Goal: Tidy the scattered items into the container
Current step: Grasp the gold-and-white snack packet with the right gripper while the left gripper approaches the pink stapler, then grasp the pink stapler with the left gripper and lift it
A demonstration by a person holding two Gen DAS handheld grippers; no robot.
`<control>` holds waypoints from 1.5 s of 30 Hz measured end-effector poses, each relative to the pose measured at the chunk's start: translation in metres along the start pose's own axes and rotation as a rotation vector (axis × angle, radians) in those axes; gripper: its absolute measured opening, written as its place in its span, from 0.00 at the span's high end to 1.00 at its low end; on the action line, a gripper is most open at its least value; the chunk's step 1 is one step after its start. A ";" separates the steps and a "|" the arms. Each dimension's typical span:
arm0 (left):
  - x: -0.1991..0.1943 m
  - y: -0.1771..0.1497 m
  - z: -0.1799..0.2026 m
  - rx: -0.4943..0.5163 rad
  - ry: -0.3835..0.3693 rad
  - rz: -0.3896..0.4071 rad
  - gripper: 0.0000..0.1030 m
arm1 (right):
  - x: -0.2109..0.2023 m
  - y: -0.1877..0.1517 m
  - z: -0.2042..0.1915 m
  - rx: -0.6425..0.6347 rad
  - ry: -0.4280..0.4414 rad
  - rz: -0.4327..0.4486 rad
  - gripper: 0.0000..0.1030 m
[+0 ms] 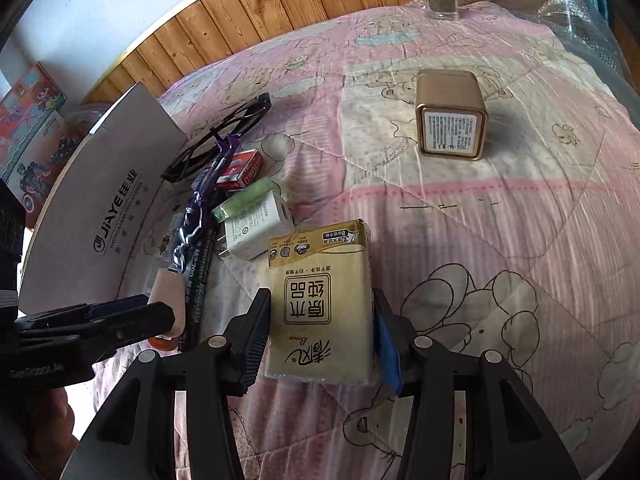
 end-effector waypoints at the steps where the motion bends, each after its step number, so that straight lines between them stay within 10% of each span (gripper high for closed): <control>1: -0.001 -0.002 -0.008 -0.011 0.030 -0.005 0.47 | 0.000 0.001 0.000 0.002 0.004 0.000 0.52; 13: 0.002 -0.003 -0.020 0.059 0.071 0.059 0.47 | 0.003 -0.005 -0.014 -0.031 0.055 -0.011 0.49; 31: -0.022 -0.008 0.014 0.076 -0.104 0.064 0.56 | 0.006 0.000 -0.010 0.026 0.105 -0.021 0.50; 45: 0.012 0.016 -0.003 -0.193 -0.190 0.099 0.49 | 0.005 -0.001 -0.008 0.025 0.112 -0.021 0.50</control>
Point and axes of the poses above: each gripper's, at about its wrist camera, not at the fingertips, and x roughly the way its jaws point, z to its right, y to its top, the point moved 8 cm from there along x, roughly the way its jaws point, and after that the axes turned 11 degrees about z, right-handed, at the moved point
